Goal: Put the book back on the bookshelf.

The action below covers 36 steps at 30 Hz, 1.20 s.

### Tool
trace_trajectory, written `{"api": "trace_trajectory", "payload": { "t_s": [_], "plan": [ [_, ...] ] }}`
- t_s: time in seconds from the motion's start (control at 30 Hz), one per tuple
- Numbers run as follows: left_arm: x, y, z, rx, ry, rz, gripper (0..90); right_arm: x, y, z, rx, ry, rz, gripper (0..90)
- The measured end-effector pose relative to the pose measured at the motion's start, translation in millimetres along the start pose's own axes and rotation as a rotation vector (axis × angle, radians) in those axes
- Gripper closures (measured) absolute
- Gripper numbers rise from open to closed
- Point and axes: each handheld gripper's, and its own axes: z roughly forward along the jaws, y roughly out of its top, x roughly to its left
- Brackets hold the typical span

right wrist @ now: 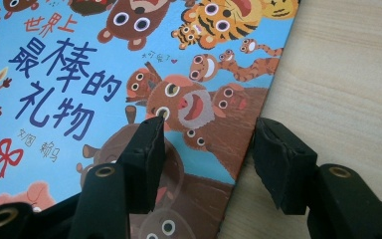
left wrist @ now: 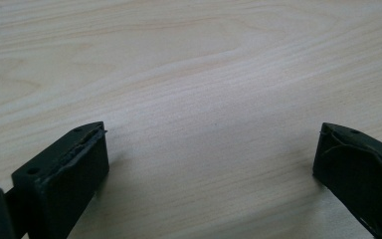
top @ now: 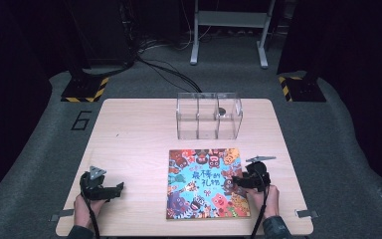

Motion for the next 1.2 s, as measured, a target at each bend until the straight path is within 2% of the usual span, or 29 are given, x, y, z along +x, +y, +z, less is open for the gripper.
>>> {"api": "trace_trajectory", "payload": {
  "t_s": [0.03, 0.07, 0.1, 0.13, 0.27, 0.3, 0.4, 0.47, 0.5, 0.57, 0.6, 0.63, 0.7, 0.73, 0.77, 0.8, 0.87, 0.9, 0.93, 1.07, 1.13, 1.2],
  "plan": [
    [-1.2, 0.8, -0.3, 0.007, 0.007, -0.003, 1.9, 2.4, -0.5, -0.1, 0.0, -0.001, 0.015, 46.4],
    [-2.1, 2.3, -0.6, 0.017, -0.006, -0.006, 1.9, 2.4, -0.5, -0.1, 0.0, -0.001, 0.015, 46.4],
    [-5.9, 3.9, 0.0, -0.002, -0.018, -0.029, 1.7, 2.1, -0.8, 0.1, 0.0, -0.002, 0.005, 46.4],
    [-8.0, 5.6, -0.6, -0.003, -0.031, -0.028, 3.1, 3.5, -0.7, 0.2, 0.001, -0.007, 0.009, 46.4],
    [-26.2, 16.8, -1.1, -0.018, -0.09, 0.001, 1.8, 8.6, -0.4, 0.3, 0.009, -0.011, 0.03, 46.3],
    [-33.4, 19.2, 0.4, -0.025, -0.104, 0.018, 1.8, 8.0, -0.6, 0.6, 0.007, -0.011, 0.013, 46.4],
    [-47.5, 22.1, 4.9, -0.018, -0.155, 0.029, 1.6, 7.3, 1.0, 0.3, 0.021, -0.008, 0.002, 45.9],
    [-57.9, 23.6, 6.6, -0.01, -0.167, 0.066, 1.5, 4.9, 4.3, -0.4, 0.034, 0.002, 0.004, 39.1],
    [-63.2, 23.9, 7.3, -0.014, -0.18, 0.08, 1.5, 2.3, 5.9, -2.3, 0.022, 0.008, -0.021, 38.1],
    [-69.3, 24.3, 11.1, -0.007, -0.196, 0.083, 1.4, 0.3, 10.6, -6.0, 0.007, 0.015, -0.02, 36.7],
    [-71.0, 25.2, 12.4, 0.002, -0.204, 0.094, 0.9, -1.8, 13.7, -5.4, 0.017, 0.015, -0.026, 35.5],
    [-74.1, 26.8, 13.6, 0.01, -0.203, 0.12, 0.8, -3.7, 15.8, -3.9, 0.017, 0.013, -0.042, 35.3],
    [-80.1, 29.6, 13.5, 0.001, -0.203, 0.123, 0.7, -2.9, 19.8, -1.7, 0.035, 0.025, -0.043, 34.7],
    [-81.9, 31.3, 13.5, 0.006, -0.204, 0.141, 0.7, -3.0, 22.0, 0.6, 0.043, 0.012, -0.06, 34.3],
    [-83.1, 32.5, 13.5, 0.009, -0.203, 0.153, 0.7, -3.0, 23.0, 2.8, 0.049, 0.018, -0.048, 34.3],
    [-84.6, 34.5, 13.5, 0.016, -0.207, 0.172, 0.7, -4.8, 23.2, 4.6, 0.059, 0.015, -0.056, 34.4],
    [-89.2, 35.5, 15.1, 0.0, -0.194, 0.165, 0.7, -6.3, 23.0, 8.7, 0.074, 0.027, -0.036, 37.4],
    [-89.1, 36.6, 14.8, 0.02, -0.204, 0.184, 0.7, -5.7, 22.5, 9.8, 0.085, 0.033, -0.016, 39.4],
    [-91.5, 37.0, 16.8, 0.02, -0.204, 0.188, 0.7, -6.1, 22.3, 10.0, 0.077, 0.041, -0.019, 40.4],
    [-99.1, 37.5, 22.8, 0.029, -0.205, 0.205, 0.7, -1.8, 23.2, 10.5, 0.083, 0.018, -0.017, 41.2],
    [-101.2, 37.9, 24.8, 0.036, -0.203, 0.22, 0.7, -2.2, 23.2, 10.3, 0.085, 0.022, -0.011, 41.2],
    [-104.3, 37.8, 26.7, 0.032, -0.193, 0.228, 0.7, -1.3, 24.0, 9.5, 0.104, 0.025, -0.001, 41.1]
  ]
}}
